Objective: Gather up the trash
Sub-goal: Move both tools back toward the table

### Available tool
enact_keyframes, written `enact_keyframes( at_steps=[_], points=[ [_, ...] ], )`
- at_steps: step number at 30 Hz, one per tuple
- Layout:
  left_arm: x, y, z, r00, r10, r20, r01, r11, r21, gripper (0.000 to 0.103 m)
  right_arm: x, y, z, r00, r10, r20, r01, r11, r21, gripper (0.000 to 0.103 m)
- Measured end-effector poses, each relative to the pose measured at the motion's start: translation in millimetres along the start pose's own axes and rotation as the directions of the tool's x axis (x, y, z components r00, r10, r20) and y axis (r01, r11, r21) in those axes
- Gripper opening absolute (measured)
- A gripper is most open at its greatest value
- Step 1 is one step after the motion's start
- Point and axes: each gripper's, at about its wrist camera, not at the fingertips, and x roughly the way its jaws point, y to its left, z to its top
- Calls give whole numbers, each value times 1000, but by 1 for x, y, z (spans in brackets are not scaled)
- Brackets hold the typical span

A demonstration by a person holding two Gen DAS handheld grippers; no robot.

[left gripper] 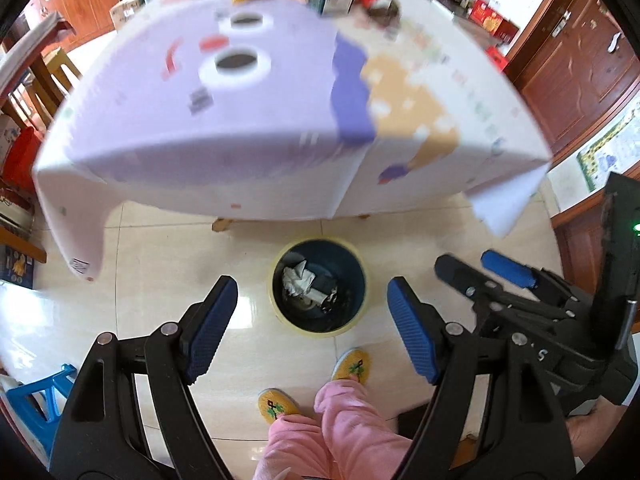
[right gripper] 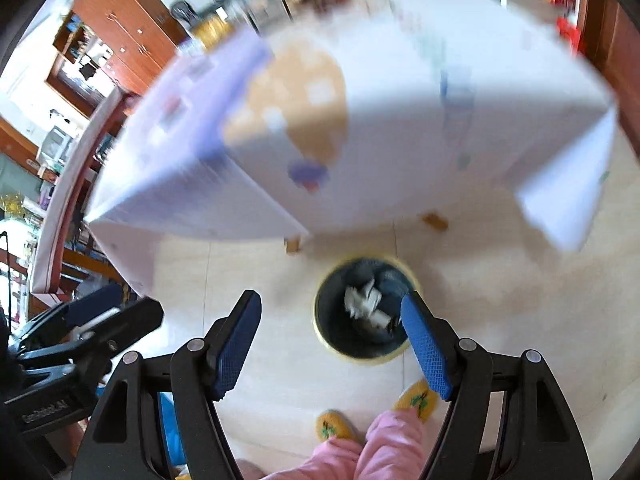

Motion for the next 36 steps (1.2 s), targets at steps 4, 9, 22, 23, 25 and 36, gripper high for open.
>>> enact_keyframes(
  at_steps=[4,9,22,23,25,36],
  points=[
    [-56,-6,13,998,-13,62,14,1000,-19,75,-66,26,22,995,1,99,6,998,-69,74],
    [-115,-9,37,985,8,171,-5,1000,-19,75,-126,51,48,987,25,160,-2,990,-142,74],
    [-215,-18,112,933,78,350,-64,997,-51,75,-224,83,132,945,108,309,-17,959,-284,74],
    [-223,-18,114,929,91,358,-72,995,-66,75,-228,84,140,942,119,312,-25,957,-290,74],
    [-229,-15,122,922,111,371,-76,991,-108,75,-232,87,154,939,141,315,-40,951,-307,74],
    [-187,27,188,946,82,312,-27,984,-175,75,-172,82,228,968,80,239,-13,962,-271,76]
  ],
)
